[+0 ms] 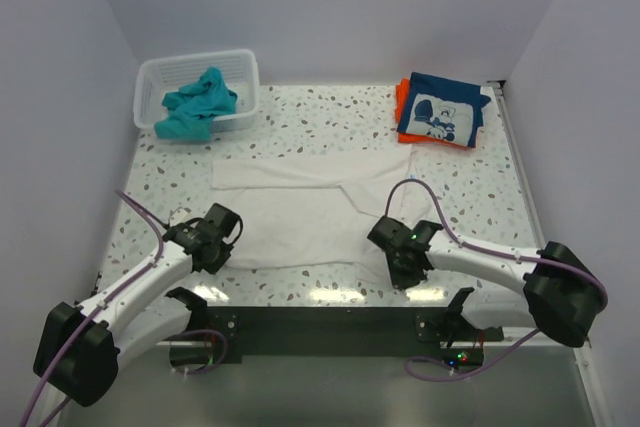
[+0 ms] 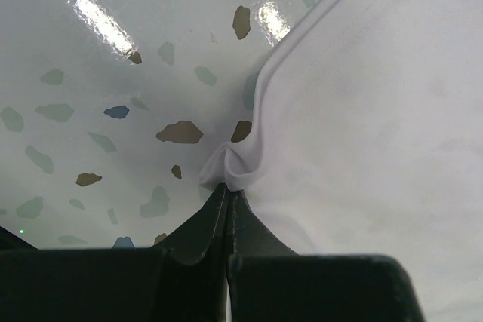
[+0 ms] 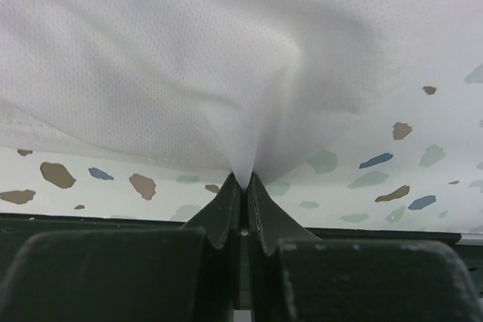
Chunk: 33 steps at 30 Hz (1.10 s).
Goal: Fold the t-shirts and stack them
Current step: Fold the tshirt
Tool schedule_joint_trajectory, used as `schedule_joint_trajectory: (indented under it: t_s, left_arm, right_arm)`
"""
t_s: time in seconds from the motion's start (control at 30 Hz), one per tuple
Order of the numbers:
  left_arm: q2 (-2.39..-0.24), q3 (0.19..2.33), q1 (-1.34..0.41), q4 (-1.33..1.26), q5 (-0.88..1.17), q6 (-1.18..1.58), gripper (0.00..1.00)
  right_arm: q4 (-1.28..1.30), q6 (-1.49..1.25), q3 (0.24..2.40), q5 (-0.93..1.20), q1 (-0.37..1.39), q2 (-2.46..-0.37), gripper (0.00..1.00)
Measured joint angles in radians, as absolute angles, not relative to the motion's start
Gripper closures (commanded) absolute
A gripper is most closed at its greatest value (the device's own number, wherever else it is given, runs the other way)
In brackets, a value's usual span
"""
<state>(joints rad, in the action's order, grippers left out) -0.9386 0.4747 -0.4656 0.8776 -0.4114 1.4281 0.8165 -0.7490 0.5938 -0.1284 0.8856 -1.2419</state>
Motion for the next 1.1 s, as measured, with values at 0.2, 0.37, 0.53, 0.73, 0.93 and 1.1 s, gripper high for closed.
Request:
schedule_joint_trajectory:
  t_s: [0.2,0.37,0.53,0.73,0.93,1.1]
  left_arm:
    - [-0.939,0.476,-0.466,0.877,-0.416,1.417,1.00]
    - [-0.939,0.503,-0.466,0.877,-0.427,1.402,1.00]
    - [-0.949,0.549,-0.466,0.874,-0.450,1.390,1.00]
    - [-1.018,0.615,-0.464,0.857,-0.472,1.368,1.00]
    - [-1.072,0.666,-0.438,0.842,-0.488,1.345,1.00]
    - [-1.115,0.699,-0.410,0.826,-0.495,1.318,1.00]
  right_arm:
    - [0.829,-0.735,0.637,-0.205,0.883,-1.221,1.00]
    - [0.828,-0.695,0.721,-0.236,0.851,-1.209,1.00]
    - [0.815,-0.634,0.785,-0.242,0.772,-1.209,1.00]
    - [0.805,-0.558,0.858,-0.237,0.682,-1.229,1.00]
    - [0.784,-0.503,0.971,-0.215,0.621,-1.320,1.00]
    - [0.756,-0.472,1.049,-0.190,0.567,-1.399,1.00]
